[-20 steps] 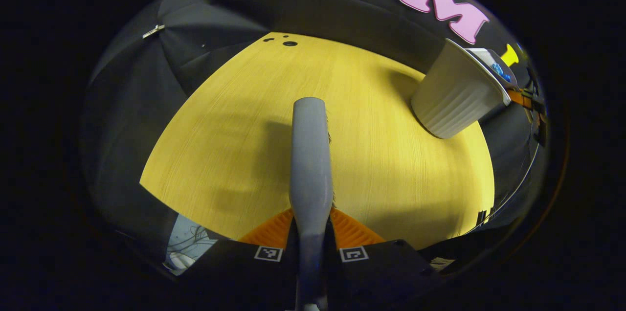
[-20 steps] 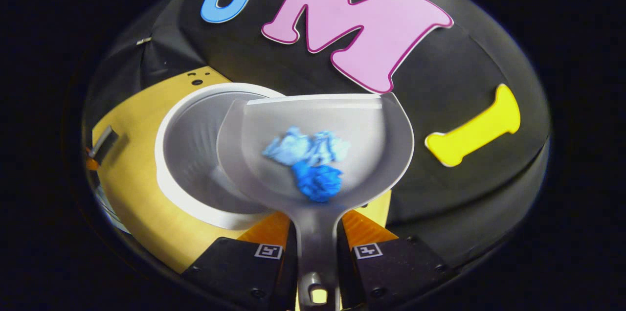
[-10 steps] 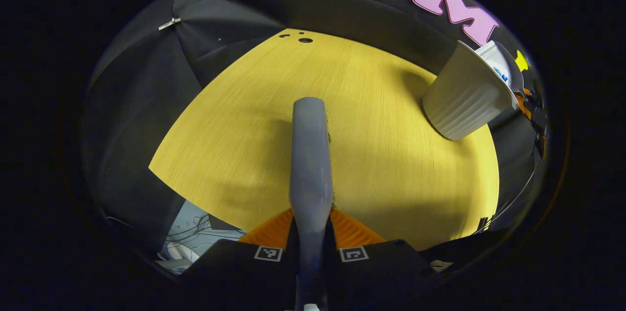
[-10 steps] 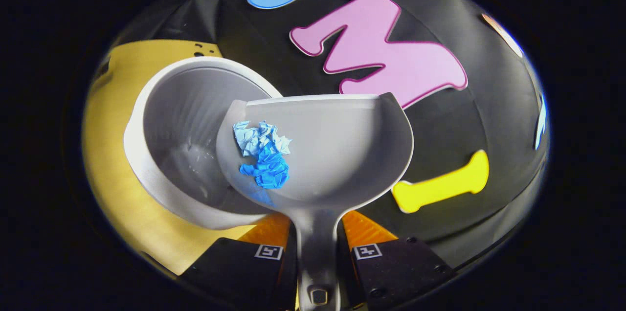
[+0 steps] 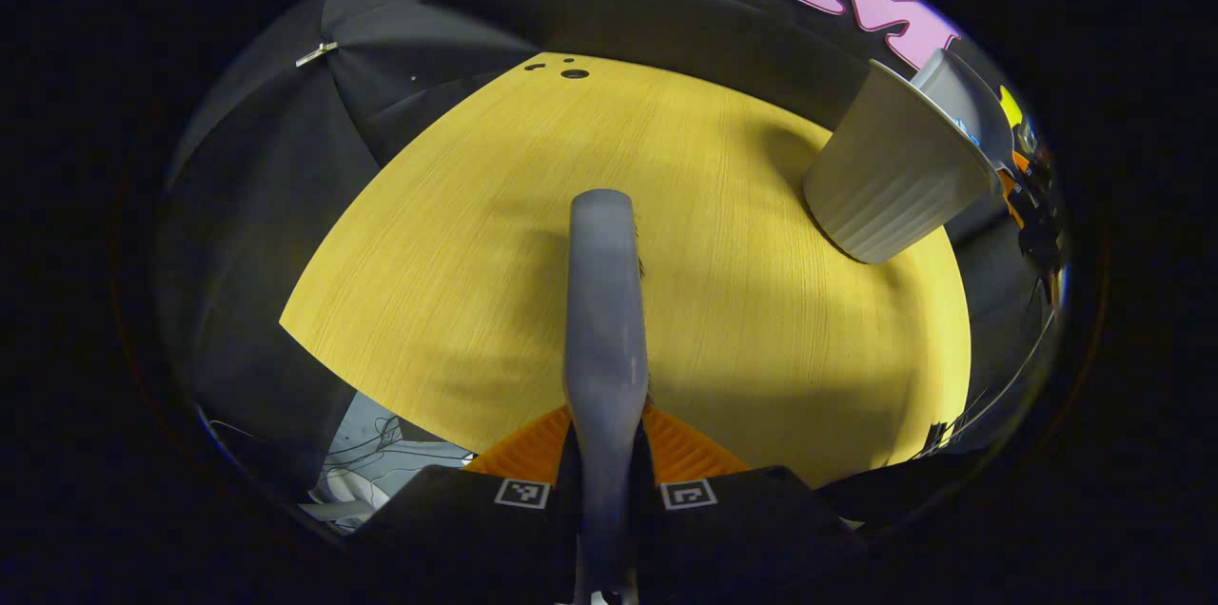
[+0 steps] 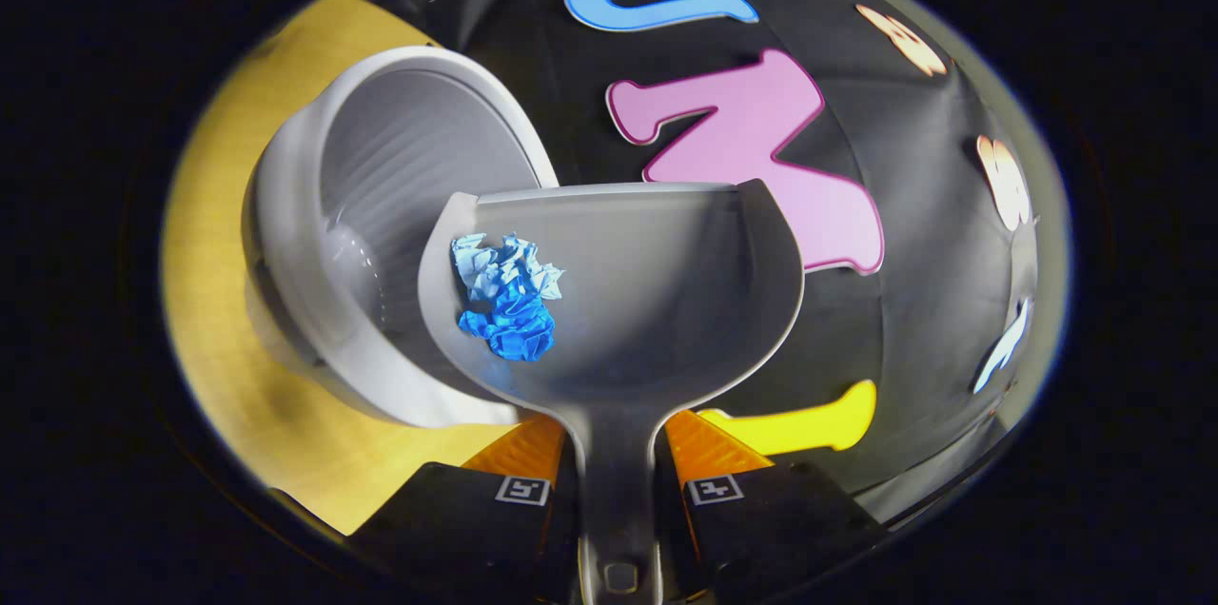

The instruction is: Pick up the small broom and dustpan from the desktop, sweep the trash into the dustpan with the broom, and then empty the trash into the garbage bin.

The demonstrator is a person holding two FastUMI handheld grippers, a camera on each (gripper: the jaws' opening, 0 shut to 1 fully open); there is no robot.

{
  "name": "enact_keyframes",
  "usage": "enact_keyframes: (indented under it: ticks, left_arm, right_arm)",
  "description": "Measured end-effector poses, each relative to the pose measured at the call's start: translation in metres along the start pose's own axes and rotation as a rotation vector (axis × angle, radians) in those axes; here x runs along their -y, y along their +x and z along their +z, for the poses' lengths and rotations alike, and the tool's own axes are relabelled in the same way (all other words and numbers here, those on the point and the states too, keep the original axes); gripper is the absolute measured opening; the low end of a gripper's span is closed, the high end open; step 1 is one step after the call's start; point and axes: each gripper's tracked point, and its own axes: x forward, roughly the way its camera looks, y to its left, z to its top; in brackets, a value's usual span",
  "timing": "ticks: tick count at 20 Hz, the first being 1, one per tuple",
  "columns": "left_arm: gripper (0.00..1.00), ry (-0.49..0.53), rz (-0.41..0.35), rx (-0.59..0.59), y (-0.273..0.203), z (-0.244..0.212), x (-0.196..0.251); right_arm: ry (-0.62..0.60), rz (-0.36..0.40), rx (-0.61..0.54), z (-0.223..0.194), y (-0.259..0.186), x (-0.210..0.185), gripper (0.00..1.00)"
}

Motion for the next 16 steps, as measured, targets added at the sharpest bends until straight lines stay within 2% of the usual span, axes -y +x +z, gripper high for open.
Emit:
enact_keyframes:
  ticks: [1,2,4,5,7,9,12,13,16]
  left_arm:
    - [0.25,0.007,-0.003,-0.001,0.001,0.0,0.004]
    - [0.28,0.011,-0.008,-0.002,0.002,0.0,0.008]
    - [0.28,0.022,-0.02,-0.004,0.002,0.001,0.017]
    - [0.31,0.031,-0.022,-0.002,0.001,0.002,0.019]
    - [0.28,0.045,-0.024,-0.002,0.002,0.003,0.023]
    - [0.31,0.05,-0.028,-0.003,0.003,0.003,0.029]
    - [0.24,0.054,-0.042,-0.012,0.006,0.0,0.033]
    - [0.28,0.057,-0.044,-0.013,0.007,0.0,0.032]
    - [0.28,0.062,-0.054,-0.015,0.009,-0.003,0.028]
  right_arm:
    - [-0.046,-0.027,0.021,0.002,-0.001,0.002,0.37]
    - [-0.068,-0.044,0.032,0.002,-0.001,0.002,0.37]
    - [-0.063,-0.051,0.037,0.0,-0.009,0.005,0.37]
    - [-0.062,-0.052,0.031,0.001,-0.008,0.003,0.38]
    - [-0.068,-0.06,0.027,0.002,-0.009,0.004,0.38]
    - [-0.075,-0.061,0.025,0.001,-0.009,0.005,0.38]
    - [-0.081,-0.057,0.019,0.001,-0.007,0.004,0.38]
    - [-0.08,-0.053,0.013,0.001,-0.008,0.004,0.37]
    - [-0.066,-0.03,-0.014,-0.001,-0.008,0.002,0.37]
